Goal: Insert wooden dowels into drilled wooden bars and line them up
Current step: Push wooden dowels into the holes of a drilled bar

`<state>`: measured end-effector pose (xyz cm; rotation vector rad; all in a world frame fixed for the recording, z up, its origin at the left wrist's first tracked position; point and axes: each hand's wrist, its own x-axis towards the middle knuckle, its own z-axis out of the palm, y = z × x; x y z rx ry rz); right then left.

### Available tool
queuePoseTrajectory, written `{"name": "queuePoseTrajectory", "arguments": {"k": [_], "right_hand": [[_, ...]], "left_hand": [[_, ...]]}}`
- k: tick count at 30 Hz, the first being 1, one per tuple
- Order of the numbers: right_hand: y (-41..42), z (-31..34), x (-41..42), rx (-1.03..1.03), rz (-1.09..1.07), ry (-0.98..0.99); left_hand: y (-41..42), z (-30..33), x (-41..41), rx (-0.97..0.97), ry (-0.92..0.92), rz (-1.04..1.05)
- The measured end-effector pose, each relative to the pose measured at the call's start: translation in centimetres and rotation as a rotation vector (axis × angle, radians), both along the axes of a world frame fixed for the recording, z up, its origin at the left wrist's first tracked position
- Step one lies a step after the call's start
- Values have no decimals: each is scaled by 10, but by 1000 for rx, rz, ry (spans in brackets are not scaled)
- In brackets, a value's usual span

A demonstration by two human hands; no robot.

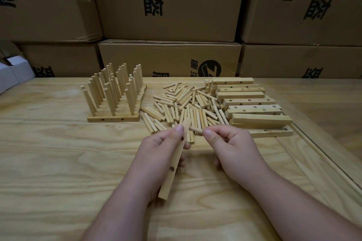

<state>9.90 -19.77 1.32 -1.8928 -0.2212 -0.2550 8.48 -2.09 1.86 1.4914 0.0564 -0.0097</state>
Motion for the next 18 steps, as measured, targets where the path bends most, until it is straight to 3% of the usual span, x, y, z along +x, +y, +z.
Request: {"name": "queuePoseTrajectory", "arguments": {"k": [5,7,9,12,14,18], "right_hand": [[2,1,2,357,-38,-22],[-1,-1,2,407,-21,-10],[-3,-4,5,193,-20,-17],[-2,-8,7,-426,69,-79],[1,-11,7,-723,175,-66],[2,-11,5,-835,187,-74]], "left_hand": [[-1,2,4,-89,78,100],[1,2,6,-183,104,148],[4,1,8,-280,123,181],[6,-1,12,-385,135,205],[7,-2,14,-428,139,207],[7,-3,16,-479,143,217]]}}
